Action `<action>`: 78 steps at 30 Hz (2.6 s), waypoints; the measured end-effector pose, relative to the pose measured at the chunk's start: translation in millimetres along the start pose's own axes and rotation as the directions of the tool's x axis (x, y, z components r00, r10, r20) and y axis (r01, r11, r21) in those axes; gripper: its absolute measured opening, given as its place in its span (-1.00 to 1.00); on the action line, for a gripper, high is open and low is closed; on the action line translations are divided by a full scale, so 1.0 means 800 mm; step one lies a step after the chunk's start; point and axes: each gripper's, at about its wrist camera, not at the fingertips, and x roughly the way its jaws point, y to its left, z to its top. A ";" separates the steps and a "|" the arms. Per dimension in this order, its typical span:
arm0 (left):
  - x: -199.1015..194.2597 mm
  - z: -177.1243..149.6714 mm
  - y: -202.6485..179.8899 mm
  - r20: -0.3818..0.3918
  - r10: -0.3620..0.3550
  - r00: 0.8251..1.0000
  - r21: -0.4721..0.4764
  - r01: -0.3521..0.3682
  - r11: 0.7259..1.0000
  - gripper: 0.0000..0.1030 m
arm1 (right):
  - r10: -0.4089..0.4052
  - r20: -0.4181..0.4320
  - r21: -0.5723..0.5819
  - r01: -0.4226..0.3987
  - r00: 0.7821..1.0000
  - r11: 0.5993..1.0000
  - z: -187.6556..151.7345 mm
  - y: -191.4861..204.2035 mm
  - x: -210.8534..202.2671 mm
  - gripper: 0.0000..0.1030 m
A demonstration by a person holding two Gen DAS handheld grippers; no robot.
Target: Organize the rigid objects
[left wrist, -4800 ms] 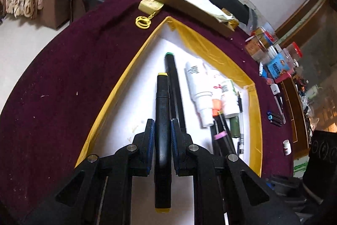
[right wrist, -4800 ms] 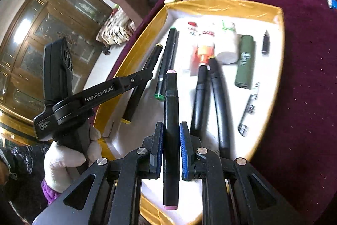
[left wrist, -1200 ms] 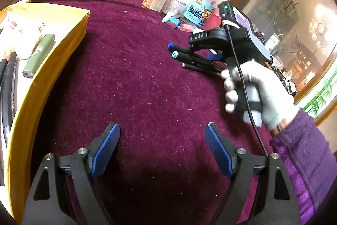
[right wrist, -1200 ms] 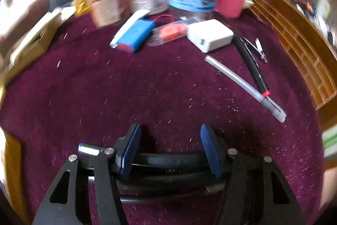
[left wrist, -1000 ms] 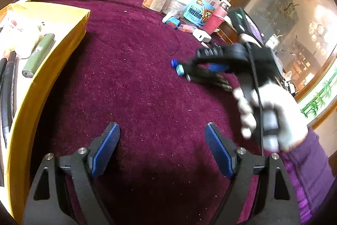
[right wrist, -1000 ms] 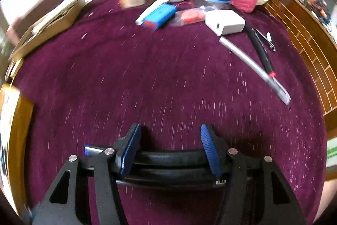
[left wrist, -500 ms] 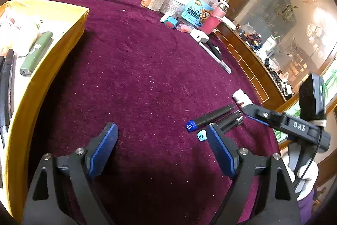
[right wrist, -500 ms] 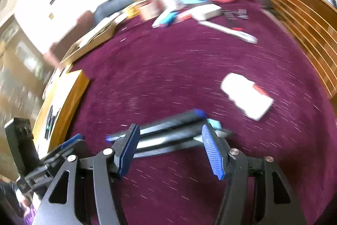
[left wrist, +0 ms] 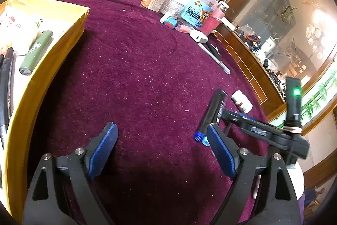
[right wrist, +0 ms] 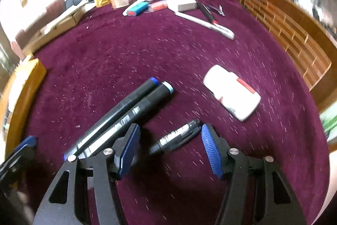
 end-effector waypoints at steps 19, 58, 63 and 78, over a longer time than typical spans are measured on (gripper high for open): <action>0.076 0.013 -0.107 -0.057 0.202 0.978 0.336 -0.172 0.926 0.60 | 0.387 0.187 0.254 -0.424 0.903 0.869 -0.002 -0.064 0.013 0.10; 0.048 0.007 -0.061 -0.097 0.096 0.991 0.238 -0.070 0.969 -0.75 | 0.426 0.210 0.277 -0.472 0.880 0.837 -0.005 -0.073 0.016 0.15; -0.016 -0.002 -0.040 -0.027 -0.028 0.999 0.151 0.032 0.988 -0.74 | 0.403 0.189 0.274 -0.442 0.896 0.854 -0.003 -0.070 0.014 0.12; -0.165 -0.002 0.056 0.192 -0.059 0.980 0.000 0.060 0.998 -0.74 | 0.109 -0.026 -0.028 -0.110 0.994 0.994 0.014 0.056 0.021 -0.09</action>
